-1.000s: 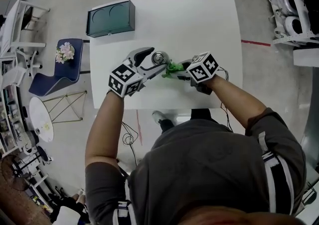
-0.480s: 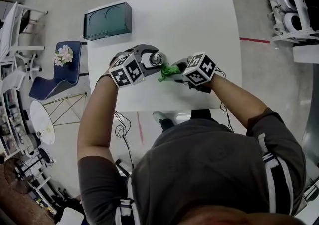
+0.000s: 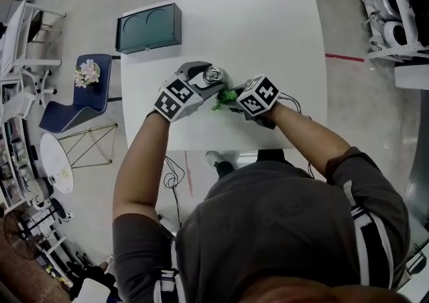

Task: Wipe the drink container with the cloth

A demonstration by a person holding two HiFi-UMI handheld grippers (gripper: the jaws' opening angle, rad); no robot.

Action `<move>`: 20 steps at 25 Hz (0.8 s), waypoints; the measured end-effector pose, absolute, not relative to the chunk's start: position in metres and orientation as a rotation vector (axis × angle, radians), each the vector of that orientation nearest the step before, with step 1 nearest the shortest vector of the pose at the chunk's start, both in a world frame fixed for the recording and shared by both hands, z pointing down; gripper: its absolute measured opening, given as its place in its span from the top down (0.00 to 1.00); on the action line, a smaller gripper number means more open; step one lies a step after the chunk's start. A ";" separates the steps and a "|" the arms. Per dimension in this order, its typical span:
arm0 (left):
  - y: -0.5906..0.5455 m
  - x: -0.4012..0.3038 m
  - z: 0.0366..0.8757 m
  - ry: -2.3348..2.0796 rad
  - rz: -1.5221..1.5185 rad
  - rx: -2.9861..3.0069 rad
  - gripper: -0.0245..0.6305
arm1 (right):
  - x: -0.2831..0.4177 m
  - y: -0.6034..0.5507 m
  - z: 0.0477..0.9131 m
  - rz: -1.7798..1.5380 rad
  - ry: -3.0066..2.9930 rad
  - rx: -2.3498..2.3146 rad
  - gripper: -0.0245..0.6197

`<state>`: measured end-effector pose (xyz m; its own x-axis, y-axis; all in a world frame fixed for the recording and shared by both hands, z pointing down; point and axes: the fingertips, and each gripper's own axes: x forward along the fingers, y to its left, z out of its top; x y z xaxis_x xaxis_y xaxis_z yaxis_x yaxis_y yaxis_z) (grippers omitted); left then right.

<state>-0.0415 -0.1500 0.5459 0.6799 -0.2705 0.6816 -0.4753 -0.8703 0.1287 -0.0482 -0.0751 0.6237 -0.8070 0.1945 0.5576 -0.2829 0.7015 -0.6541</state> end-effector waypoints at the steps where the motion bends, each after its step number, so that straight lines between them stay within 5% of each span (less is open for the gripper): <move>1: -0.154 -0.048 0.546 -0.677 0.918 2.535 0.58 | -0.042 -0.079 0.617 0.961 -2.308 0.085 0.81; 10: -0.174 -0.076 0.548 -1.002 0.523 2.177 0.58 | -0.025 -0.144 0.533 0.187 -2.634 0.503 0.81; 20: -0.178 -0.076 0.546 -1.051 0.571 2.190 0.58 | -0.019 -0.143 0.600 0.091 -2.439 0.460 0.81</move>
